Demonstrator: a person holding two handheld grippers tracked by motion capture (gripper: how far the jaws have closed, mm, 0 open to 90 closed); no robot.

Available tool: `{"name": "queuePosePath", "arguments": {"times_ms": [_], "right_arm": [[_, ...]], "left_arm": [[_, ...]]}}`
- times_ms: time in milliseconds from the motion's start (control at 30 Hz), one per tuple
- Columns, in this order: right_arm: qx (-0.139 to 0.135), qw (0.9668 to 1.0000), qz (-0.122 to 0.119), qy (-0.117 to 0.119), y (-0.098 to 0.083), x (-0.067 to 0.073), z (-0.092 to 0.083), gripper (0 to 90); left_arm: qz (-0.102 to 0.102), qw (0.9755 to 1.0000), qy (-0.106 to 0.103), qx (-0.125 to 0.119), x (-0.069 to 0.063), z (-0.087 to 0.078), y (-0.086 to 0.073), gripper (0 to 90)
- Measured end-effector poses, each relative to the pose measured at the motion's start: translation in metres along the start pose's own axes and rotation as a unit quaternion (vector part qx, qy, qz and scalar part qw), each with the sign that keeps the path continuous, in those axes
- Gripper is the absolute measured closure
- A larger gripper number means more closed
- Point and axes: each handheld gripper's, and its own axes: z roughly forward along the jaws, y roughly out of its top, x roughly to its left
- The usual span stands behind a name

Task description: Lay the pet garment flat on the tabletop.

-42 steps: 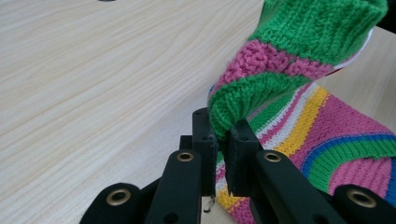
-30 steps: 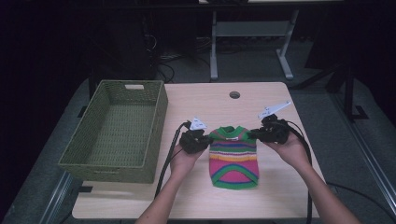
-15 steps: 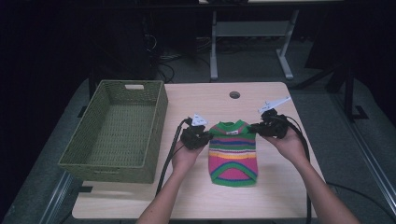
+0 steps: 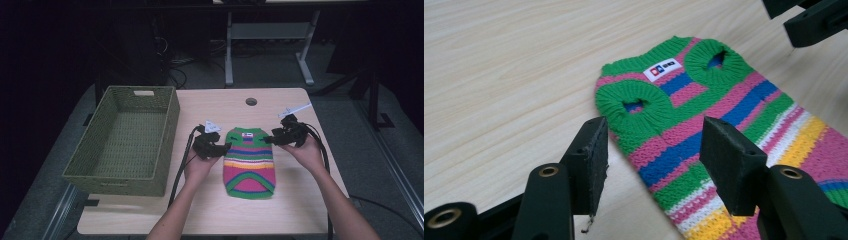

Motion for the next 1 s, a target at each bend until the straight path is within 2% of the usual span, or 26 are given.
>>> {"name": "queuePosePath", "arguments": {"times_ms": [100, 167, 233, 433, 633, 767, 800, 900, 1000], "right_arm": [[-0.001, 1.0, -0.008, 0.006, -0.002, 0.001, 0.0, 43.1], [-0.004, 0.9998, 0.001, 0.017, -0.003, 0.0, -0.001, 42.6], [-0.007, 0.9997, 0.001, 0.023, -0.004, 0.0, -0.003, 42.3], [-0.018, 0.9986, 0.013, 0.049, -0.01, -0.005, -0.007, 39.3], [-0.017, 0.9979, 0.022, 0.059, -0.02, -0.011, -0.01, 36.5], [-0.018, 0.9967, 0.03, 0.073, -0.027, -0.017, -0.013, 35.3], [-0.018, 0.9967, 0.03, 0.073, -0.027, -0.017, -0.013, 35.3], [-0.021, 0.9966, 0.029, 0.074, -0.03, -0.017, -0.017, 35.2], [-0.019, 0.9967, 0.028, 0.073, -0.033, -0.017, -0.02, 34.0]], "left_arm": [[0.002, 1.0, 0.001, -0.005, -0.002, -0.002, 0.0, 41.7], [0.004, 1.0, 0.0, -0.003, -0.003, -0.003, -0.001, 40.2], [0.006, 0.9999, -0.01, 0.001, -0.001, -0.004, -0.001, 39.7], [-0.004, 0.9998, -0.016, -0.007, 0.003, -0.01, -0.005, 38.3], [-0.02, 0.9995, -0.02, -0.014, 0.005, -0.014, -0.009, 31.1], [-0.014, 0.9996, -0.025, -0.002, 0.004, -0.015, -0.011, 30.3], [-0.008, 0.9997, -0.024, -0.001, 0.004, -0.016, -0.011, 30.3], [-0.014, 0.9995, -0.028, -0.003, 0.003, -0.017, -0.013, 30.2], [-0.01, 0.9995, -0.03, 0.002, 0.002, -0.018, -0.016, 29.5]]}}
